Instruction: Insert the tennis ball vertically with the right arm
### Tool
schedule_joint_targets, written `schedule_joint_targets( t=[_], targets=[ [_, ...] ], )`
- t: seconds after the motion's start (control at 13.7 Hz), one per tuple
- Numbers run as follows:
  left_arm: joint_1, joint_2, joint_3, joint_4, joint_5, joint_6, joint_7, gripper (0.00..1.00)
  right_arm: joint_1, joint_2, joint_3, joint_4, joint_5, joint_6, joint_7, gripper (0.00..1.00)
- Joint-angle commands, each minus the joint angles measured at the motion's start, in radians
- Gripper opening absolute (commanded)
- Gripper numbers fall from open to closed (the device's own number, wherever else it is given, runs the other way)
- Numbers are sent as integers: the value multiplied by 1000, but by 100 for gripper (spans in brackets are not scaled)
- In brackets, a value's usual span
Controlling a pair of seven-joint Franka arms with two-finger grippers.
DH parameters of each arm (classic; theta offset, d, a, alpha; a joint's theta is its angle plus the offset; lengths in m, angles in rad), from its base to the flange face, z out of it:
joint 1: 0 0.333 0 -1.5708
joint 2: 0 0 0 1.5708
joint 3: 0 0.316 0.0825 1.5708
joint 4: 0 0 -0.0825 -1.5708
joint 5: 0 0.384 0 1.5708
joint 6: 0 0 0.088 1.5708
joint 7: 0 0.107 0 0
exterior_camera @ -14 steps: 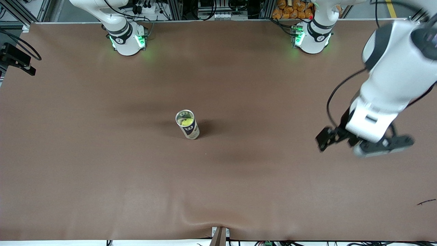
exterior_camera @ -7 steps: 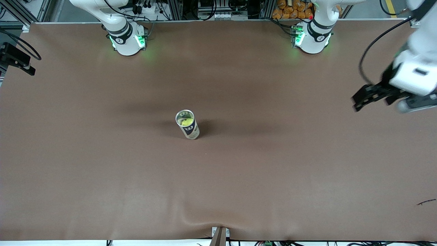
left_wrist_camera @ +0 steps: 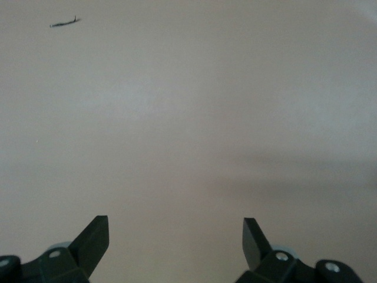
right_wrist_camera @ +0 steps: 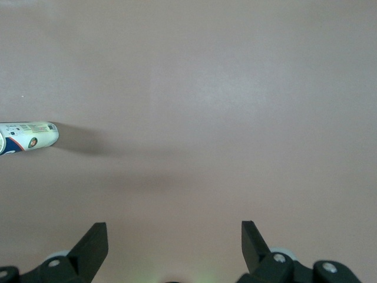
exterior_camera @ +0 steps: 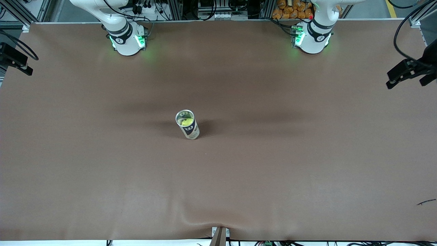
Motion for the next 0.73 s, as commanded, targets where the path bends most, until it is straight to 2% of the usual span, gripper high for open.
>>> schedule_joint_targets(
  t=[0.0, 0.29, 0.66],
  targets=[
    [2, -73, 10, -68, -19, -33, 34, 100, -32, 6, 33, 19, 4, -11, -10, 100],
    [-5, -154, 21, -154, -29, -32, 37, 100, -28, 6, 30, 19, 3, -11, -10, 100],
    [-36, -214, 13, -210, -29, -32, 15, 100, -29, 6, 27, 19, 4, -11, -10, 100]
  ],
)
